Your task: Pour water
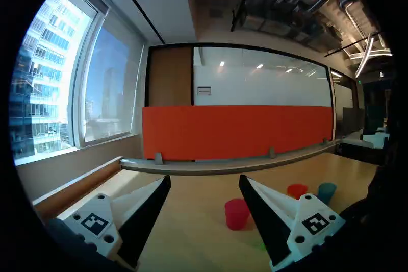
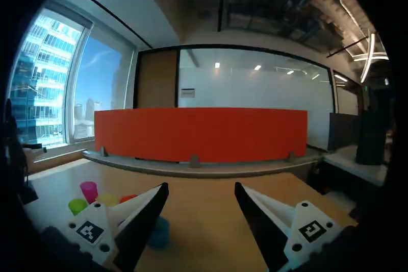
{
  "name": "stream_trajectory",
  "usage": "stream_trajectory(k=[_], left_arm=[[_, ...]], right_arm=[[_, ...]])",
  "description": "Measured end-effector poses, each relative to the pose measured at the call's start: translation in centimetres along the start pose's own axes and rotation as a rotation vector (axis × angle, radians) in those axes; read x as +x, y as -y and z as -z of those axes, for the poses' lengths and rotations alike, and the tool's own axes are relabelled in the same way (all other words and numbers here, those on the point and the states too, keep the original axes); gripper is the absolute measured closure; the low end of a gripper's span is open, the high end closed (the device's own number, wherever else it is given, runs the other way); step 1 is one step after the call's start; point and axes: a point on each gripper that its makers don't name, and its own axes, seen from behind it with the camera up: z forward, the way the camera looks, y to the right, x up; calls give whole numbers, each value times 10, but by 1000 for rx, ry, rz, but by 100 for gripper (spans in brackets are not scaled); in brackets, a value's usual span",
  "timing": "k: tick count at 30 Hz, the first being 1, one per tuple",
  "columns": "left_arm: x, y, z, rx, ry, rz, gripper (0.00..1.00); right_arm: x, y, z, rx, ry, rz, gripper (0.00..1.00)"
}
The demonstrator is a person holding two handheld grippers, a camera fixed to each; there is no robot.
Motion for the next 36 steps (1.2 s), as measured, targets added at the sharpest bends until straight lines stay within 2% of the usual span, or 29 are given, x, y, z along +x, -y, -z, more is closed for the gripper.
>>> stream_trajectory(k=[9, 15, 20, 23, 29, 36], left_arm=[[78, -13, -11, -68, -27, 13, 0], [114, -24, -13, -124, -34, 28, 0], [119, -36, -11, -183, -13, 34, 0], [121, -47, -8, -240, -13, 33, 1], [117, -76, 0, -387, 16, 31, 0], [118, -109, 18, -561, 40, 70, 0]], right_arm=[[66, 7, -8, 46, -20, 27, 0], [95, 11, -9, 86, -15, 31, 0], [100, 16, -9, 121, -1, 35, 0], [99, 22, -7, 159, 7, 39, 0], [103, 44, -1, 279, 4, 61, 0], [112, 78, 13, 445, 2, 66, 0]])
